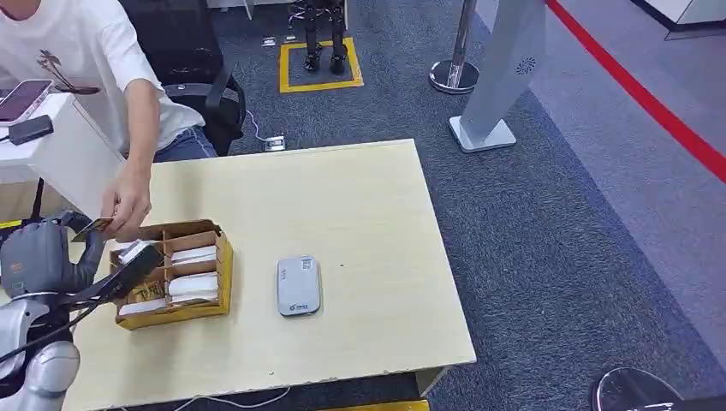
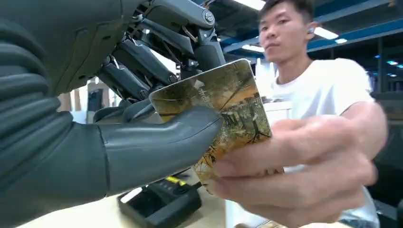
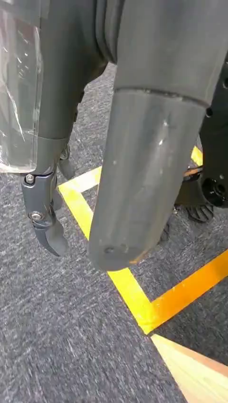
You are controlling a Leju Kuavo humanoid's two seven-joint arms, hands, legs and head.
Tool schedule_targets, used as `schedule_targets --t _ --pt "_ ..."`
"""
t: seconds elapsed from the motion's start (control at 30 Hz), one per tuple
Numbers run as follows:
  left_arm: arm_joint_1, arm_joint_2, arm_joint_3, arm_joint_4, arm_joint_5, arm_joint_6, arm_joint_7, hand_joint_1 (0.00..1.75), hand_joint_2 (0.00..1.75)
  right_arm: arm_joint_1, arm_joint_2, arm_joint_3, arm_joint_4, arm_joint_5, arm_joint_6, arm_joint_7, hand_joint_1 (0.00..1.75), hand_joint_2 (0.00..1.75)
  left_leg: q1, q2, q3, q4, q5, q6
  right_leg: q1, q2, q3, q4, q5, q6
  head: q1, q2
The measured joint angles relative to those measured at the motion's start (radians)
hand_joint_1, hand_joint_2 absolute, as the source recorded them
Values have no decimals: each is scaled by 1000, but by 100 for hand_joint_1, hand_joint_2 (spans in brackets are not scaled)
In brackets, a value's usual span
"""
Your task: Pass the card to the sensor for recognition and then transmit it.
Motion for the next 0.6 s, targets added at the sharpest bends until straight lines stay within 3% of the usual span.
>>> schedule_targets --t 0.23,0.6 --pt "-124 -13 -106 108 -52 -11 -12 175 175 -23 5 33 -5 2 -3 19 0 0 0 0 0 0 1 0 0 0 0 0 1 0 0 0" --pt "-251 -87 -247 256 -78 -7 -26 175 175 -45 9 76 -9 3 -14 34 0 0 0 0 0 1 1 0 0 0 0 0 1 0 0 0"
